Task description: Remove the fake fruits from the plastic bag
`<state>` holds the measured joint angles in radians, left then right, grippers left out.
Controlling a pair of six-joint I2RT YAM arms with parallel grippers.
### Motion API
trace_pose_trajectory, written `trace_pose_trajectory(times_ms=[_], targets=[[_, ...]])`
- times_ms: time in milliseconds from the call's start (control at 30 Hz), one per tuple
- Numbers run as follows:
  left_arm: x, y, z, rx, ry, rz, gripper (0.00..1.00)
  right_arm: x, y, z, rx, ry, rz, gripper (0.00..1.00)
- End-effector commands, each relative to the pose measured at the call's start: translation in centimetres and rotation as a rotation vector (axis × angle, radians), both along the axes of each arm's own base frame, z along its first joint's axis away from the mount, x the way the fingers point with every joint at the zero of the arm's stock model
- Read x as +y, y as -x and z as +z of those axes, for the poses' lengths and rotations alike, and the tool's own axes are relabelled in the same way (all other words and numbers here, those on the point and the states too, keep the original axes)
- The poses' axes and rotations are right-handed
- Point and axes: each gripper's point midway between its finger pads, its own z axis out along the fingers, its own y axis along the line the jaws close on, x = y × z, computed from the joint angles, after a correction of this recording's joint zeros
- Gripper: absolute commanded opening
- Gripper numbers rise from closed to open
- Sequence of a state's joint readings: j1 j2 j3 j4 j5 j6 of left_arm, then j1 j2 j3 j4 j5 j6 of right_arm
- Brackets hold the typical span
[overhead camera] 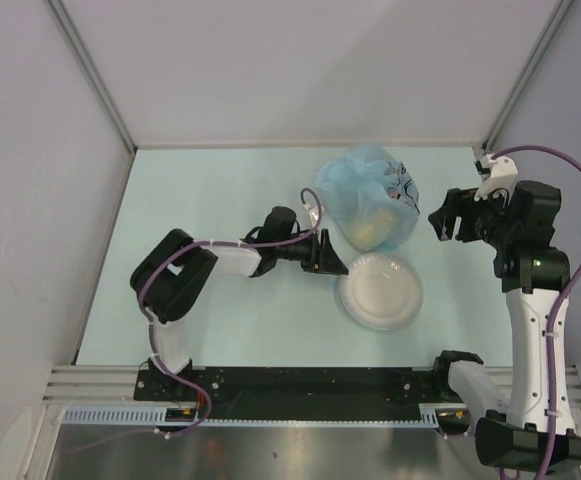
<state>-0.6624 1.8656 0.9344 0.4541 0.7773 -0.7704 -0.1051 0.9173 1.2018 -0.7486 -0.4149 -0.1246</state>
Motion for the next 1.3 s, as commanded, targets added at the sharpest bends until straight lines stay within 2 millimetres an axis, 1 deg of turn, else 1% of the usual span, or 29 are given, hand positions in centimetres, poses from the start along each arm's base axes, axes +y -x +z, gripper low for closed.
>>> trace_pose_trajectory(times_ms=[0,33,67,100,133,200,267,333,367,400,433,467,533,567,600,633,733,767,867,900,967,1000,1033,1133,1167,1233,1267], targets=[[-1.7,-1.7,-0.7,0.014,-0.014,0.015,0.49,-0.5,0.1,0.6,-0.009,-0.085,-0.035,0.74],[-2.0,-2.0,-0.7,0.006,-0.012,0.012,0.49,-0.7,0.2,0.5,-0.009,-0.086,-0.043,0.75],[-2.2,-2.0,-0.9,0.011,-0.015,0.009,0.48,-0.7,0.4,0.6,-0.012,-0.087,-0.045,0.75],[-2.3,-2.1,-1.4,0.019,-0.024,0.014,0.47,-1.0,0.4,0.5,-0.011,-0.087,-0.054,0.75],[-2.5,-2.2,-1.4,0.021,-0.022,0.017,0.47,-1.0,0.5,0.5,-0.009,-0.09,-0.057,0.75],[-2.8,-2.2,-1.7,0.02,-0.023,0.015,0.43,-1.3,0.6,0.0,0.0,-0.101,-0.07,0.76],[-3.1,-1.8,-2.0,0.016,-0.033,0.007,0.42,-1.3,0.6,-0.4,0.01,-0.118,-0.075,0.76],[-3.2,-1.4,-1.9,0.013,-0.036,0.002,0.39,-1.5,0.5,-0.6,0.011,-0.131,-0.087,0.76],[-3.1,-1.4,-1.8,0.012,-0.036,0.003,0.38,-1.5,0.4,-0.8,0.014,-0.136,-0.087,0.76],[-3.0,-1.4,-1.5,0.006,-0.032,0.006,0.39,-1.5,0.3,-0.9,0.017,-0.14,-0.089,0.76],[-2.8,-1.4,-0.3,-0.013,-0.013,0.007,0.43,-1.6,0.2,-0.8,0.014,-0.142,-0.091,0.76],[-2.7,-1.4,0.3,-0.025,-0.002,0.007,0.45,-1.6,0.2,-0.8,0.012,-0.142,-0.089,0.76],[-2.0,-1.8,1.2,-0.047,0.001,0.041,0.44,-1.7,-0.1,-1.0,0.009,-0.143,-0.093,0.77],[-1.8,-1.8,1.2,-0.051,-0.003,0.05,0.44,-1.8,-0.2,-1.0,0.005,-0.145,-0.095,0.77],[-1.6,-1.9,1.1,-0.067,-0.009,0.055,0.43,-1.8,-0.3,-1.6,0.014,-0.147,-0.095,0.77],[-1.2,-2.1,0.5,-0.068,-0.041,0.07,0.43,-1.8,-0.6,-1.4,-0.004,-0.145,-0.091,0.77],[-0.9,-2.6,-0.6,-0.096,-0.09,0.08,0.4,-1.7,-1.1,-2.1,-0.002,-0.188,-0.097,0.77],[-0.6,-2.8,-1.3,-0.094,-0.119,0.093,0.4,-1.8,-1.2,-2.2,-0.001,-0.196,-0.102,0.77],[-0.7,-2.9,-2.3,-0.087,-0.144,0.085,0.4,-1.9,-1.6,-2.4,0.003,-0.2,-0.104,0.78],[-0.7,-2.8,-3.0,-0.075,-0.154,0.081,0.39,-1.9,-1.6,-2.4,0.003,-0.2,-0.105,0.77],[-1.0,-3.0,-3.3,-0.071,-0.153,0.078,0.35,-2.1,-1.7,-2.4,-0.004,-0.2,-0.111,0.78],[-1.3,-3.0,-3.2,-0.074,-0.13,0.065,0.29,-2.2,-1.7,-2.6,-0.001,-0.203,-0.119,0.78],[-1.7,-3.1,-2.9,-0.079,-0.112,0.056,0.27,-2.4,-1.7,-2.5,-0.003,-0.208,-0.125,0.78],[-2.8,-2.8,-2.0,-0.068,-0.042,0.009,0.26,-2.7,-1.7,-3.2,0.013,-0.211,-0.138,0.78],[-3.0,-2.6,-2.0,-0.063,-0.034,-0.004,0.26,-2.7,-1.8,-3.3,0.014,-0.21,-0.14,0.78],[-3.2,-2.4,-2.2,-0.051,-0.026,-0.023,0.22,-2.8,-1.9,-3.5,0.02,-0.214,-0.14,0.78],[-3.2,-2.3,-2.3,-0.048,-0.023,-0.029,0.15,-2.9,-2.0,-3.6,0.022,-0.215,-0.142,0.78]])
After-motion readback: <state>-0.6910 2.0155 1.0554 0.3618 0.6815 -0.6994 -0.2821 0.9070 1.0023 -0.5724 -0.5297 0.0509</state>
